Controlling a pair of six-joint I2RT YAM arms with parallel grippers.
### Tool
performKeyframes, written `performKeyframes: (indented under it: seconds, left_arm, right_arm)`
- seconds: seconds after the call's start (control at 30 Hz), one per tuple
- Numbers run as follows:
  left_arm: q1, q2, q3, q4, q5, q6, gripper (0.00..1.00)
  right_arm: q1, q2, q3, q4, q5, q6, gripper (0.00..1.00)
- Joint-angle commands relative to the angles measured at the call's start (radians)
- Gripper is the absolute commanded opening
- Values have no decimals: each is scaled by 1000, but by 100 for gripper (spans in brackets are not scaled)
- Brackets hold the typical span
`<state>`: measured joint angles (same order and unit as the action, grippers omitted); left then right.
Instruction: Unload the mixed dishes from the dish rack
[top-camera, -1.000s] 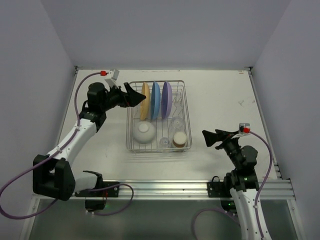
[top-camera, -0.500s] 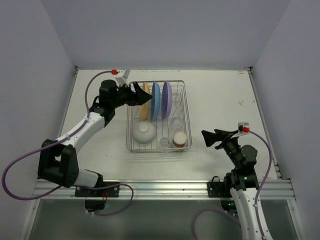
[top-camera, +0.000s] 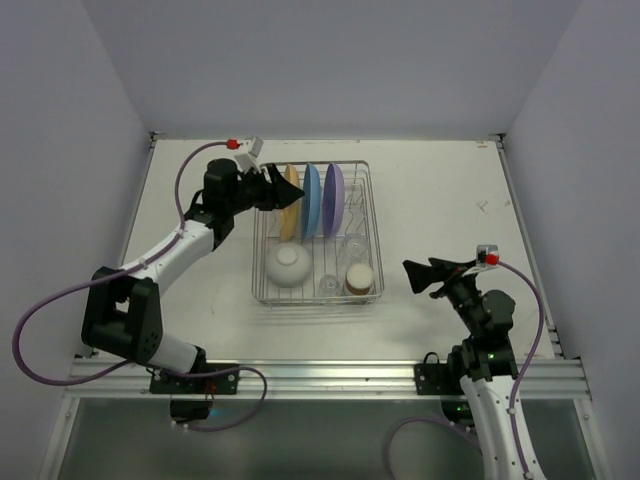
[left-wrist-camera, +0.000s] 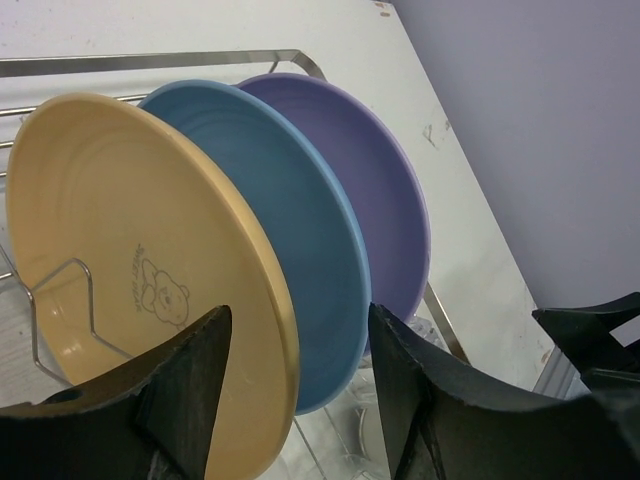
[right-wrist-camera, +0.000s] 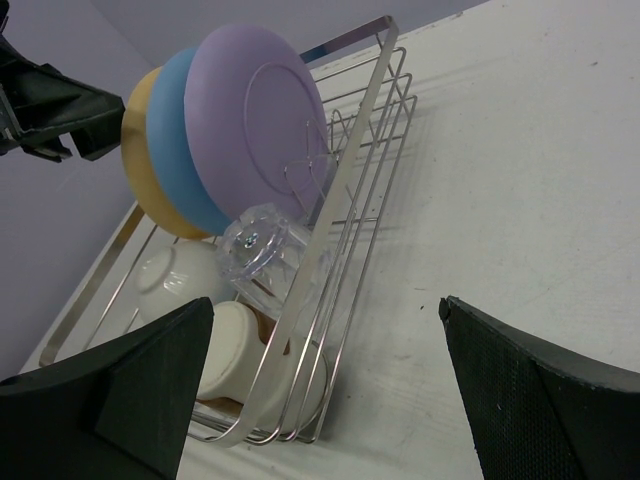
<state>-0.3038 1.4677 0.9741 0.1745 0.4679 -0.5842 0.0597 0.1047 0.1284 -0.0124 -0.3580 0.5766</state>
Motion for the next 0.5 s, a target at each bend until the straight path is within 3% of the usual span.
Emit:
performKeyframes:
  seconds: [0.0,0.23,0.33,0.47]
  left_arm:
    - [-4,11,32,66,14,-11,59]
    - [-4,23,29,74,15,-14,40]
    - [-4,23,25,80,9,-14,15]
    - [-4,14,25,77,-5,-16,1]
  right_arm:
    - [-1,9,-1,46,-16,0,99]
    - [-1,15,-1,49,-18,-1,99]
    - [-1,21,-1,51,-16,0,99]
    - [-1,23,-1,51,-18,-1,99]
